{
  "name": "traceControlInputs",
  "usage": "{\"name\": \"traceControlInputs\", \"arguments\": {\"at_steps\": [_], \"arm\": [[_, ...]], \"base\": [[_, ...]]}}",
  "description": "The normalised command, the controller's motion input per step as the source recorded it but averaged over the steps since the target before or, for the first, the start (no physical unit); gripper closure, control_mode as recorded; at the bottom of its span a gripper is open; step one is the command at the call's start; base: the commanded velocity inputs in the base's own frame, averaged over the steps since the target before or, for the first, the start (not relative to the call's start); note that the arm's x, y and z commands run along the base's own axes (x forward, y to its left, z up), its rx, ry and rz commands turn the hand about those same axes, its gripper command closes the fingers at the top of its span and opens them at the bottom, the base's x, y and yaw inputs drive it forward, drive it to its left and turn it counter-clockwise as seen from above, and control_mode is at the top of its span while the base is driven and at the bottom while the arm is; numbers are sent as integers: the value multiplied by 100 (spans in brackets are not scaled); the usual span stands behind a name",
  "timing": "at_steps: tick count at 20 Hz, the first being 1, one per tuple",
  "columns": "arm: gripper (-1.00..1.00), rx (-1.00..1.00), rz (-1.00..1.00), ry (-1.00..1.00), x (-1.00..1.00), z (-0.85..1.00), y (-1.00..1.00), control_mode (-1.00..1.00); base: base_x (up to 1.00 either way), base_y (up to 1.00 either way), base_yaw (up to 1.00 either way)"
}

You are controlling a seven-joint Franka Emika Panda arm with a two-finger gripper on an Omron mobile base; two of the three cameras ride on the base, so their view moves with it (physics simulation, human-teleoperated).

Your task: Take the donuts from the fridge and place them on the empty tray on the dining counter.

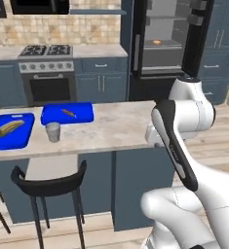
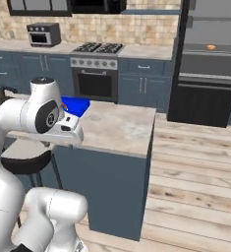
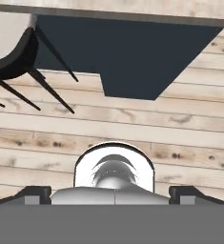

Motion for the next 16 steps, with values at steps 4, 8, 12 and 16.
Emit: {"name": "traceControlInputs", "arguments": {"at_steps": [4,8,12,16], "arm": [[-100,0,0,0,0,0,0,100],[-100,0,0,0,0,0,0,100],[-100,0,0,0,0,0,0,100],[-100,0,0,0,0,0,0,100]], "base": [[48,-100,-7],[42,-100,-8],[47,-100,-9],[64,-100,-10]]}}
